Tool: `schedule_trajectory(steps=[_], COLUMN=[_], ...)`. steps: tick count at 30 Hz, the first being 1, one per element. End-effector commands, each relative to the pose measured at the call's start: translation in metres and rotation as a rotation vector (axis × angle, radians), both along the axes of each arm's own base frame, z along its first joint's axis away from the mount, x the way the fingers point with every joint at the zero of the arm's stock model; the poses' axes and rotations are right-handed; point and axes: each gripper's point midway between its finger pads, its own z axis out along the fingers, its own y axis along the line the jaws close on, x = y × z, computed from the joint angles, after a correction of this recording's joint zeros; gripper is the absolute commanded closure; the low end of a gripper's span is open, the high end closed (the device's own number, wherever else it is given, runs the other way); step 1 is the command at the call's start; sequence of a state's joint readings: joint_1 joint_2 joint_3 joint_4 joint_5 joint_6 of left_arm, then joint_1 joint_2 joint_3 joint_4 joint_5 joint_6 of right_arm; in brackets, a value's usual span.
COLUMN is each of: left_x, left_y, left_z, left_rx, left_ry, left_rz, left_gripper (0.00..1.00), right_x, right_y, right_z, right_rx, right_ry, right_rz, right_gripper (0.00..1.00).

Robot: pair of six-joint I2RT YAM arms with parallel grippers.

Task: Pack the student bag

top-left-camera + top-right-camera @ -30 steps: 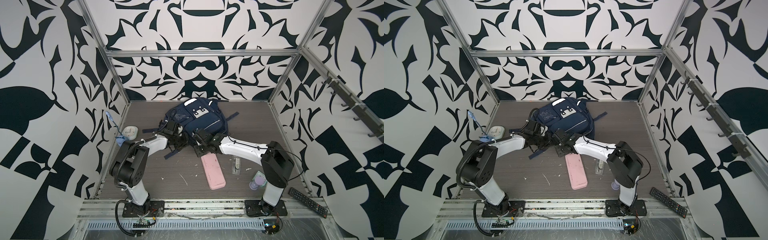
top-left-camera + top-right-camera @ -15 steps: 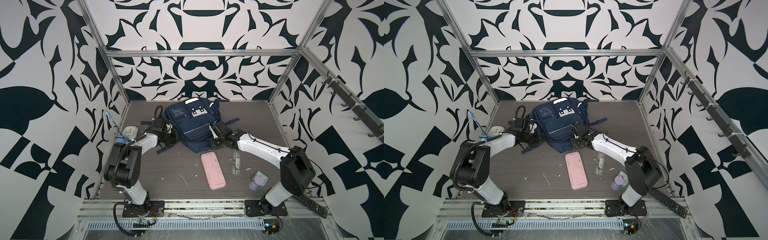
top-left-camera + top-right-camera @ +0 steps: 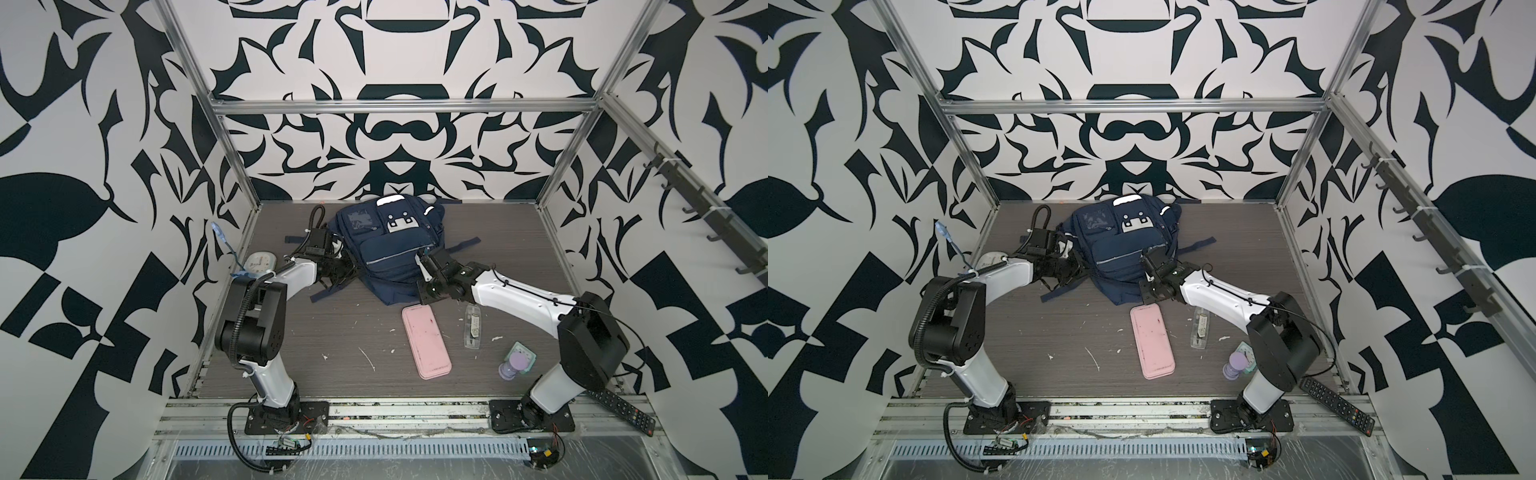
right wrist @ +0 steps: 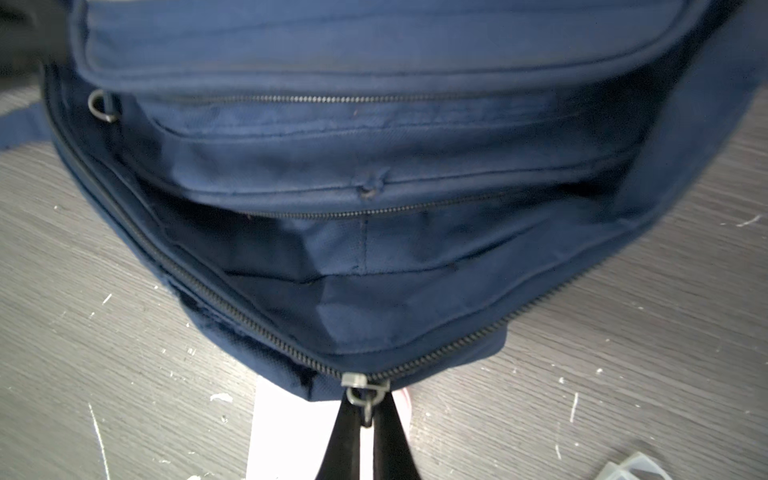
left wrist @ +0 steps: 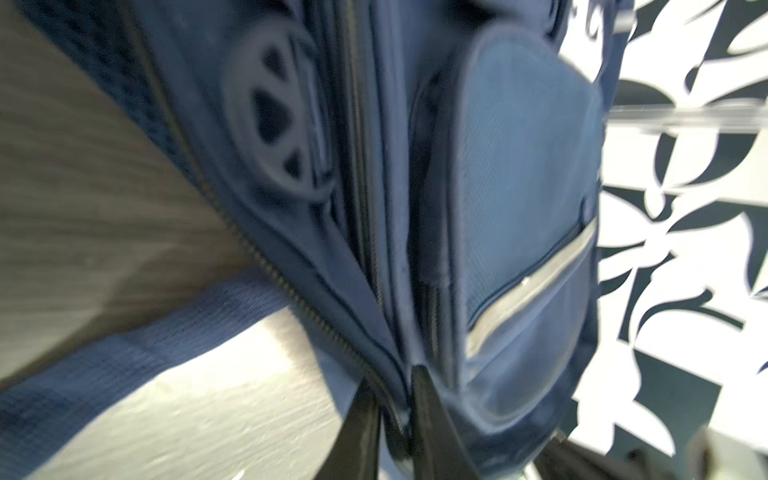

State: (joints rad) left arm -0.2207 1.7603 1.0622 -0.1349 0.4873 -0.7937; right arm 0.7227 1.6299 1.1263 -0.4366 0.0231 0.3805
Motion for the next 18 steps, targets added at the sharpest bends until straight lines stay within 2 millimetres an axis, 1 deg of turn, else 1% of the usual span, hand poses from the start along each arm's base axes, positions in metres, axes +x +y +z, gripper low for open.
schedule_trajectory(steps=[1,2,4,6,8,10,13,18], left_x=[0.032,0.036,0.042,0.044,0.042,0.036,0.021,-0.016], left_y=[0.003,0.002,0.002,0.002,0.002,0.004,0.009,0.025], left_z=[0.011,0.012,0.014,0.016,0.017,0.018,0.021,0.029], left_rx=[-0.001,-0.001,-0.002,-0.001,0.001,0.008,0.027,0.098], left_ry=[-0.065,-0.068,-0.075,-0.079,-0.078,-0.077,-0.085,-0.115], left_rz=[0.050,0.051,0.054,0.056,0.053,0.049,0.048,0.040], left_gripper=[0.74,0.70,0.58,0.48,0.42,0.38,0.35,0.34], right_x=[-0.001,-0.002,-0.005,-0.006,-0.007,-0.006,-0.005,-0.007], right_y=[0.026,0.034,0.049,0.064,0.076,0.088,0.103,0.118], right_z=[0.020,0.020,0.021,0.019,0.019,0.020,0.020,0.023], right_rx=[0.044,0.041,0.044,0.045,0.052,0.062,0.073,0.084], right_ry=[-0.029,-0.032,-0.035,-0.033,-0.032,-0.031,-0.031,-0.032], right_rz=[0.029,0.044,0.073,0.097,0.116,0.132,0.149,0.178], right_gripper=[1.00,1.00,1.00,1.00,1.00,1.00,1.00,1.00])
